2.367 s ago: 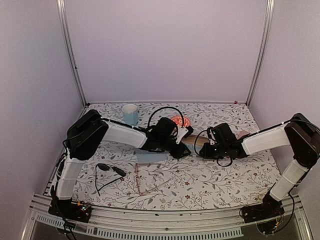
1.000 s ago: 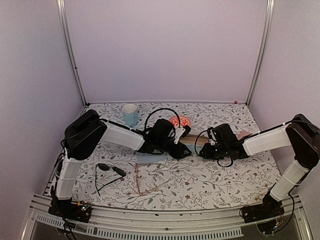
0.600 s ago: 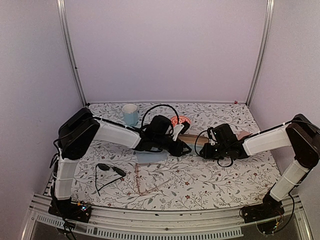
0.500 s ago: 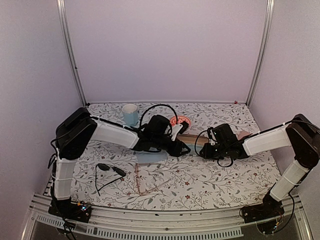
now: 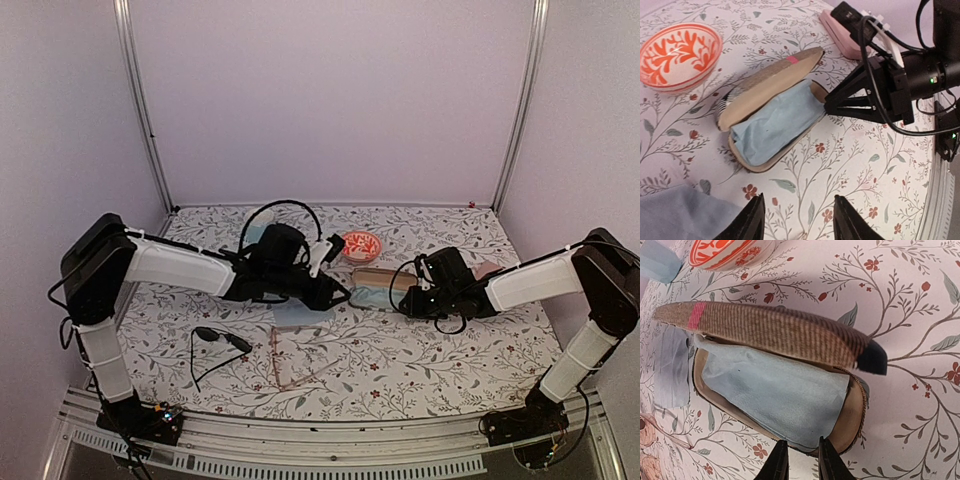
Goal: Organize the sunglasses
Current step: Adjust the glasses cleaning cloth near the sunglasses case, then pick up the sunglasses from the center of the board.
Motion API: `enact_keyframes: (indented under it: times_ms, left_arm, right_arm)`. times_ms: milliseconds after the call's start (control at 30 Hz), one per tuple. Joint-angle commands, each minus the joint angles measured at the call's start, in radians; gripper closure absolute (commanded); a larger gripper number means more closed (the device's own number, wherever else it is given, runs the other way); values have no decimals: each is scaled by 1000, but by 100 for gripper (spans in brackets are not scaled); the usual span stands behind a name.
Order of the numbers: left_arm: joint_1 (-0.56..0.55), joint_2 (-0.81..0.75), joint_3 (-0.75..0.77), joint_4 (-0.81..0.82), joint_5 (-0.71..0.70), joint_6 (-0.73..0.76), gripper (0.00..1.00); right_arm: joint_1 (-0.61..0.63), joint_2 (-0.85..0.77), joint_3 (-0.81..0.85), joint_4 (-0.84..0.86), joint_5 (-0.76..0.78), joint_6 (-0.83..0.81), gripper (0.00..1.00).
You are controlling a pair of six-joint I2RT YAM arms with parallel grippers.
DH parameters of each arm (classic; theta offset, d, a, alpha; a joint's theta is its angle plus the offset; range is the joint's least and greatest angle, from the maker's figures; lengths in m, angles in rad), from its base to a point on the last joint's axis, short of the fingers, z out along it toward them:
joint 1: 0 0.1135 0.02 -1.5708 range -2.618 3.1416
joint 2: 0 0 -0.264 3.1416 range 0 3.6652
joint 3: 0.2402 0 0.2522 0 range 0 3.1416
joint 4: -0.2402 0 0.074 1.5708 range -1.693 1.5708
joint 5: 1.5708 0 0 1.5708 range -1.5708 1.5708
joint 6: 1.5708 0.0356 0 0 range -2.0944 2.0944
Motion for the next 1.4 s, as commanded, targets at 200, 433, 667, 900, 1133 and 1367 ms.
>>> enact_keyframes:
  times_ms: [200,433,667,900,1133,1367]
  left_arm:
    - [95,-104,-81,-105,-97,21,53]
    - [90,-160,-152,-148,-76,37,52]
    - [41,-206,-209,-233,-103,79,52]
    - [-2,-216,-229,-246,-123,76,52]
    - [-14,-202,-215,-276,-131,102,53]
    - [-18,-169,-188,-311,-142,135,54]
  right_arm:
    - [-5,-24,21,-2,-8,5,77]
    - [-5,-45,19,-5,-11,0,75]
    - [-5,-60,23,-7,-14,-3,74]
    - [-6,-73,36,-22,-13,-9,72]
    - [-5,-104,41,-46,-1,-17,71]
    - [-5,-127,43,-60,4,-19,70]
